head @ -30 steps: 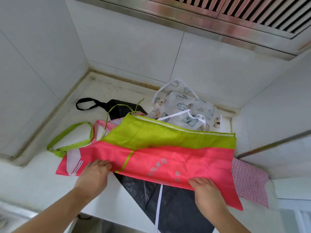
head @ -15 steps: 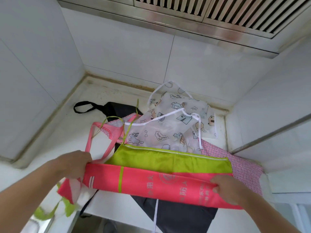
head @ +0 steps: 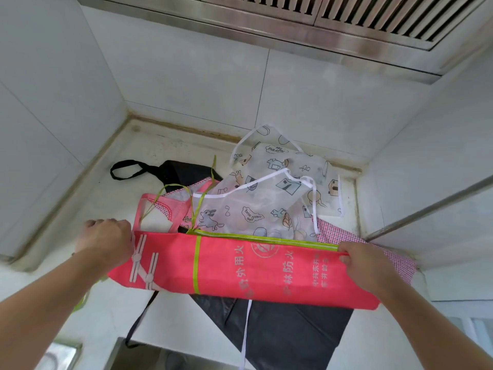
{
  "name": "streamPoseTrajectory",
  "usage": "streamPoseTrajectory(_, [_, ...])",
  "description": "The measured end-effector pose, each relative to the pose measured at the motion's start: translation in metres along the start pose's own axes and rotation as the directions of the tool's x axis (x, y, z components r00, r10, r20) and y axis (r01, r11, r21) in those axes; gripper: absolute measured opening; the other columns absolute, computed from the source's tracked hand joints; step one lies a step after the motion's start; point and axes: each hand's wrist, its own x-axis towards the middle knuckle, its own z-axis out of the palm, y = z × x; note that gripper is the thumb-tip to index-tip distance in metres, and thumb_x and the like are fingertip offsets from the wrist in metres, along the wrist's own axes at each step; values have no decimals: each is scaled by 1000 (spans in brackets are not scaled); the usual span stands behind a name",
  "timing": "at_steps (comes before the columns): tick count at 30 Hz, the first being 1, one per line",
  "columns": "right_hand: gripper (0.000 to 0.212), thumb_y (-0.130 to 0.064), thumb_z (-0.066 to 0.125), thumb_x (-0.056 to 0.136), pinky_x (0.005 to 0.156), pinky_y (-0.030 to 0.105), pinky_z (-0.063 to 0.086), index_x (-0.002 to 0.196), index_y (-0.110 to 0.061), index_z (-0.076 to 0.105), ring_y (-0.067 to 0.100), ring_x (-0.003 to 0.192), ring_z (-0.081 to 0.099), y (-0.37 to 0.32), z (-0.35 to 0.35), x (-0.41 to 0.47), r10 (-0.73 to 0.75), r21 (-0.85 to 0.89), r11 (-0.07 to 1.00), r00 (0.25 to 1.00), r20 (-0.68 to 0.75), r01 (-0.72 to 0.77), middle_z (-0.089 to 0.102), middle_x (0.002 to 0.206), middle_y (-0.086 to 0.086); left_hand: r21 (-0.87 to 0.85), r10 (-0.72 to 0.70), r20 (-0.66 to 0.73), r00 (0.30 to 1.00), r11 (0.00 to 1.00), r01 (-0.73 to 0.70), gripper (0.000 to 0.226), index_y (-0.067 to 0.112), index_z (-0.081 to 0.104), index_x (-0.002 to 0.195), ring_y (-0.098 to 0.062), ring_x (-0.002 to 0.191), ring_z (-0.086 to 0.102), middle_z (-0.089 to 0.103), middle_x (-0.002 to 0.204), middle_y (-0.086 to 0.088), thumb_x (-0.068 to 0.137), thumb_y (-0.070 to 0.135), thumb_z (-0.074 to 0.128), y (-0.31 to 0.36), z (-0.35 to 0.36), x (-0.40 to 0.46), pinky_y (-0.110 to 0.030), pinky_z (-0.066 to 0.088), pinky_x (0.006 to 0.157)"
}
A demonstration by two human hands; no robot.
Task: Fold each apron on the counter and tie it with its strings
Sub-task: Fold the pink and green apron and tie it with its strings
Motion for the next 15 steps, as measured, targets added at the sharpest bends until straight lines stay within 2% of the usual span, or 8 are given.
streamPoseTrajectory(3, [14, -24, 58, 102, 72, 33, 52, 90, -27, 64, 9, 74, 60, -5, 1, 11, -20, -13, 1000, 998, -58, 20, 61, 75, -12, -44, 0, 3, 1000, 999, 0, 23, 25, 63, 96, -20, 107, 63, 66, 101, 2, 90, 35, 43, 10, 2, 1, -33, 42, 99])
streamPoseTrajectory(6, [18, -22, 59, 101, 69, 33, 44, 84, -25, 60, 14, 71, 58, -5, 7, 23, -29, -27, 999, 994, -104, 26, 58, 71, -11, -51, -27, 5, 1000, 998, 27, 31, 26, 67, 109, -23, 113, 59, 63, 107, 0, 91, 33, 43, 18, 7, 1, -34, 40, 103])
streamPoseTrajectory(9, [11, -18, 67, 96, 74, 37, 48, 85, -20, 67, 20, 72, 59, -7, 18, 28, -11, -67, 998, 975, -221, -4, 60, 73, -4, -84, -48, -157, 986, 996, 35, 40, 11, 58, 121, -35, 115, 55, 58, 118, -14, 82, 20, 57, 28, 16, 0, -43, 42, 102])
streamPoseTrajectory(10, [4, -13, 72, 90, 77, 41, 51, 90, -17, 70, 24, 75, 60, -10, 23, 27, -3, -92, 995, 957, -289, -25, 62, 77, 0, -118, -16, -211, 977, 993, -9, 45, 4, 58, 119, -40, 110, 54, 57, 118, -19, 75, 12, 62, 35, 19, -1, -48, 45, 96])
streamPoseTrajectory(12, [26, -2, 74, 77, 81, 49, 52, 101, -6, 68, 33, 84, 59, -24, 32, 18, 38, -121, 989, 925, -378, -90, 62, 90, 12, -205, 113, -341, 933, 960, -191, 51, -1, 64, 113, -43, 98, 55, 57, 113, -23, 62, -1, 69, 57, 24, -8, -53, 52, 83])
streamPoseTrajectory(13, [34, 0, 73, 72, 79, 50, 51, 105, -2, 66, 36, 88, 57, -37, 36, 11, 46, -96, 991, 917, -395, -91, 60, 96, 17, -260, 188, -370, 910, 919, -295, 50, 1, 65, 112, -41, 95, 56, 57, 111, -20, 62, -3, 68, 74, 28, -14, -54, 55, 79])
streamPoseTrajectory(15, [45, -5, 72, 72, 81, 50, 51, 116, -3, 63, 39, 97, 56, -74, 53, -9, -10, -4, 1000, 921, -388, 10, 56, 110, 19, -386, 337, -376, 863, 789, -477, 42, 11, 63, 115, -34, 95, 59, 55, 113, -10, 73, 5, 60, 112, 36, -37, -50, 58, 79])
